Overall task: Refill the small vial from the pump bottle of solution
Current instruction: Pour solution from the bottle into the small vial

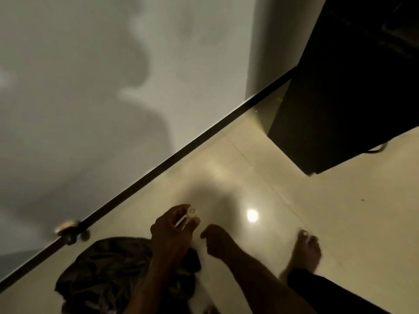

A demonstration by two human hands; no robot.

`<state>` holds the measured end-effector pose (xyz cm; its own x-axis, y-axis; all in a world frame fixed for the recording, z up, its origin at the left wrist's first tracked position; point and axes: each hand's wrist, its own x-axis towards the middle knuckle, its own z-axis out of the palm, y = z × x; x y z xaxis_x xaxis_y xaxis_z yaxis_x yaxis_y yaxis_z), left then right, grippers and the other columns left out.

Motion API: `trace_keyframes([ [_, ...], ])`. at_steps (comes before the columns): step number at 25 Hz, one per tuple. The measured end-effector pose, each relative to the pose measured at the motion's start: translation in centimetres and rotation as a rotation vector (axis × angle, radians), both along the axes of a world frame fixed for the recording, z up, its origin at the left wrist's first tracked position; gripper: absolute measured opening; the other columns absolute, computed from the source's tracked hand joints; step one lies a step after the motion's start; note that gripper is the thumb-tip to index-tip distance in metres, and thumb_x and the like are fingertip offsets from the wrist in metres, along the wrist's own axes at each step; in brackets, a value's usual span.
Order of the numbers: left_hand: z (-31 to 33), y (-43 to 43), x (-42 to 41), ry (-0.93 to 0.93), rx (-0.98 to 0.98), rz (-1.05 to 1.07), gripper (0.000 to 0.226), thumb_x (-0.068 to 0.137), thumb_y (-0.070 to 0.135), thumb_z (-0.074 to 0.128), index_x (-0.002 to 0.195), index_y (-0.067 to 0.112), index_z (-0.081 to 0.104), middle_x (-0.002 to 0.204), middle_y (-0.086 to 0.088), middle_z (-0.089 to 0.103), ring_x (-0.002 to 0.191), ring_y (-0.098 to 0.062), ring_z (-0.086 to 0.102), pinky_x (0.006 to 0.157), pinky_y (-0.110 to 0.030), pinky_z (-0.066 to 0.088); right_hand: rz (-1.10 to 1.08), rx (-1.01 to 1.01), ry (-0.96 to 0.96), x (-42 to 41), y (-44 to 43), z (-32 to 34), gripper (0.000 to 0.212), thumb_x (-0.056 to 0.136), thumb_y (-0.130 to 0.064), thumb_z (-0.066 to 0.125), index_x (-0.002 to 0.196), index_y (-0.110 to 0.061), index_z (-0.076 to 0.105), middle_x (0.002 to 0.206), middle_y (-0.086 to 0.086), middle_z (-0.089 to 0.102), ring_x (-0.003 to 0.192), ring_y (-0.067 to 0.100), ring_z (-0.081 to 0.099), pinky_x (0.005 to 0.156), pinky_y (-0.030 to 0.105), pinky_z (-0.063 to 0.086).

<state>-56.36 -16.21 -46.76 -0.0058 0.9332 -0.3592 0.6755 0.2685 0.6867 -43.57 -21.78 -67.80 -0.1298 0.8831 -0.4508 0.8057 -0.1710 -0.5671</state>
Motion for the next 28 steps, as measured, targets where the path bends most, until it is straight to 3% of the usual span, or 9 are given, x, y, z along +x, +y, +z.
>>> trace_keyframes([
  [3, -7.0, 0.8, -1.3, -0.023, 0.006, 0.008, 0.032, 0.082, 0.016, 0.083, 0.111, 0.025, 0.073, 0.098, 0.025, 0.067, 0.083, 0.026, 0.059, 0.069, 0.006, 0.043, 0.440, 0.077, -0.156, -5.0, -0.4, -7.3, 0.055, 0.106, -0.020, 0.049, 0.157, -0.011, 0.034, 0.168, 0.014, 0.022, 0.152, 0.036, 0.026, 0.124, 0.043, 0.025],
  [6, -11.3, 1.6, -1.8, -0.059, 0.025, 0.014, 0.033, 0.081, 0.012, 0.084, 0.112, 0.019, 0.074, 0.100, 0.021, 0.069, 0.084, 0.031, 0.056, 0.070, 0.009, 0.038, 0.455, 0.040, -0.093, -6.2, -0.6, -13.3, 0.054, 0.109, -0.021, 0.037, 0.160, -0.007, 0.025, 0.167, 0.012, 0.024, 0.153, 0.034, 0.027, 0.123, 0.040, 0.021],
  [9, -11.8, 2.8, -0.7, -0.054, 0.034, -0.015, 0.036, 0.079, 0.011, 0.085, 0.113, 0.017, 0.075, 0.104, 0.014, 0.072, 0.087, 0.030, 0.057, 0.071, 0.008, 0.039, 0.238, 0.025, -0.121, -4.9, -2.2, -16.1, 0.021, 0.085, -0.016, 0.071, 0.102, -0.007, 0.078, 0.111, 0.015, 0.076, 0.107, 0.029, 0.074, 0.086, 0.037, 0.060],
  [10, -11.5, 3.3, -0.2, -0.046, 0.040, -0.022, 0.036, 0.079, 0.011, 0.086, 0.113, 0.016, 0.075, 0.105, 0.011, 0.073, 0.087, 0.029, 0.057, 0.072, 0.008, 0.039, 0.125, 0.029, -0.025, -4.1, -2.5, -16.4, 0.013, 0.073, -0.019, 0.083, 0.084, -0.013, 0.078, 0.088, 0.010, 0.078, 0.083, 0.026, 0.078, 0.067, 0.034, 0.063],
  [12, -8.8, 3.8, 1.7, -0.038, 0.048, -0.036, 0.036, 0.079, 0.010, 0.086, 0.113, 0.013, 0.075, 0.107, 0.007, 0.075, 0.082, 0.024, 0.061, 0.071, 0.009, 0.038, 0.002, 0.131, 0.108, -1.4, -3.7, -16.1, 0.012, 0.083, -0.013, 0.072, 0.095, -0.012, 0.071, 0.086, 0.010, 0.076, 0.077, 0.029, 0.077, 0.063, 0.036, 0.064],
  [15, -1.3, 3.9, 6.1, -0.053, 0.043, -0.085, 0.035, 0.079, 0.012, 0.086, 0.112, 0.016, 0.075, 0.104, 0.008, 0.076, 0.080, 0.020, 0.063, 0.072, 0.005, 0.043, -0.177, 0.192, 0.131, 4.4, -2.1, -2.5, 0.033, 0.078, 0.008, 0.069, 0.107, -0.007, 0.072, 0.103, 0.012, 0.074, 0.092, 0.029, 0.074, 0.082, 0.036, 0.063],
  [19, 11.0, 3.0, 14.8, -0.107, 0.125, -0.240, 0.039, 0.077, 0.024, 0.088, 0.113, 0.025, 0.074, 0.105, 0.014, 0.074, 0.098, 0.005, 0.068, 0.087, -0.027, 0.061, -0.516, 0.328, 0.127, 13.7, 0.2, 20.4, 0.030, 0.093, -0.005, 0.065, 0.122, -0.010, 0.071, 0.123, 0.009, 0.072, 0.113, 0.024, 0.067, 0.102, 0.029, 0.051],
  [24, 25.7, 2.3, 28.7, -0.282, 0.234, -0.318, 0.038, 0.080, 0.017, 0.086, 0.116, 0.018, 0.074, 0.104, 0.014, 0.073, 0.096, -0.005, 0.073, 0.077, -0.021, 0.062, -0.784, 0.560, -0.001, 27.0, -1.9, 41.7, 0.019, 0.094, -0.026, 0.069, 0.111, -0.023, 0.075, 0.108, -0.006, 0.075, 0.098, 0.012, 0.066, 0.093, 0.005, 0.037],
  [28, 30.5, 3.6, 37.5, -0.340, 0.265, -0.354, 0.042, 0.081, 0.015, 0.085, 0.121, 0.016, 0.073, 0.112, 0.006, 0.076, 0.097, -0.005, 0.073, 0.081, -0.022, 0.061, -0.905, 0.791, -0.074, 37.3, -1.2, 51.2, 0.007, 0.092, -0.013, 0.074, 0.098, -0.017, 0.076, 0.094, 0.002, 0.077, 0.081, 0.015, 0.065, 0.070, 0.029, 0.054],
])
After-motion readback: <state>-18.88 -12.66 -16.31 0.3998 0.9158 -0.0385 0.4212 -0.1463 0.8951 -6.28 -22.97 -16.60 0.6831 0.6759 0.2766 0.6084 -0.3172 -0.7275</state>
